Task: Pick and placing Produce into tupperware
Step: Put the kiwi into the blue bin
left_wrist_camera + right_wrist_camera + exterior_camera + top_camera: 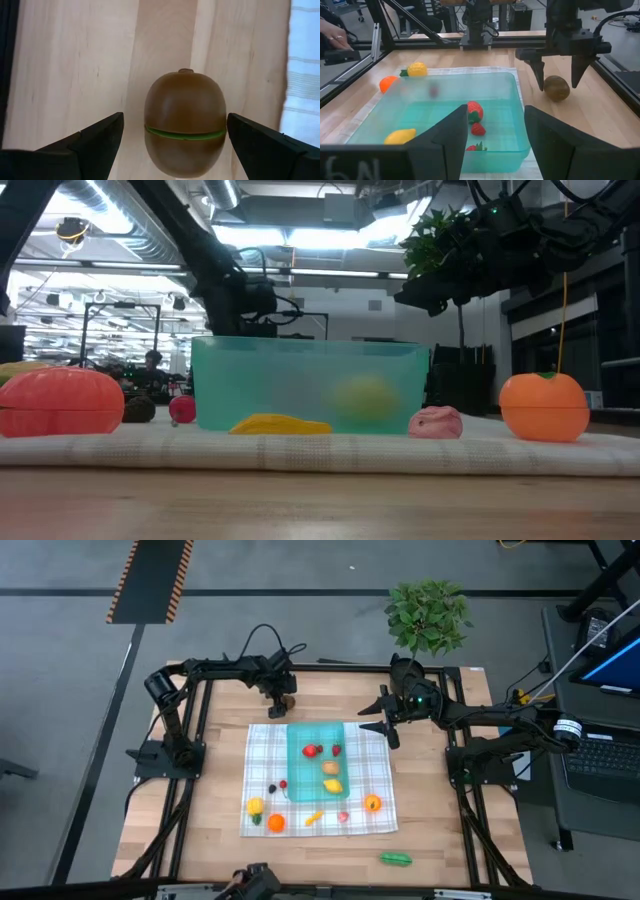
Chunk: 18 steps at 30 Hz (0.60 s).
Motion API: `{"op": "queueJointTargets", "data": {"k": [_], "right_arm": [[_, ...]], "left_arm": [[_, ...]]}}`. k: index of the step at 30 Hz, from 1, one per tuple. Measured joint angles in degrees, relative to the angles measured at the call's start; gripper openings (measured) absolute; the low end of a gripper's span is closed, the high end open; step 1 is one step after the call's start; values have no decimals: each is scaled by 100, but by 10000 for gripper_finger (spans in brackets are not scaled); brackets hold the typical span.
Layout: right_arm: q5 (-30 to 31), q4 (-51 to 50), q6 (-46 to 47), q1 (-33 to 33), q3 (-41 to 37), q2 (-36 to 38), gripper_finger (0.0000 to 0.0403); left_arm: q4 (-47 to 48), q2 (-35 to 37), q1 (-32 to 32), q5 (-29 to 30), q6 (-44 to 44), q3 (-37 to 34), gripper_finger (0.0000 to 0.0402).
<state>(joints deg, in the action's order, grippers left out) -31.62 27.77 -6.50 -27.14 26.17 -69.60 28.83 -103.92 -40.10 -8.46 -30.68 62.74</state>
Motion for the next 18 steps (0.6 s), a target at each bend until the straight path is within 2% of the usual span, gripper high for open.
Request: {"op": "queueJointTargets", "data": {"k": [18], "right_arm": [[2,4,-2,-2,0,0,195]], "left_arm": [[-61,-168,51,58,57,0,347]]}}
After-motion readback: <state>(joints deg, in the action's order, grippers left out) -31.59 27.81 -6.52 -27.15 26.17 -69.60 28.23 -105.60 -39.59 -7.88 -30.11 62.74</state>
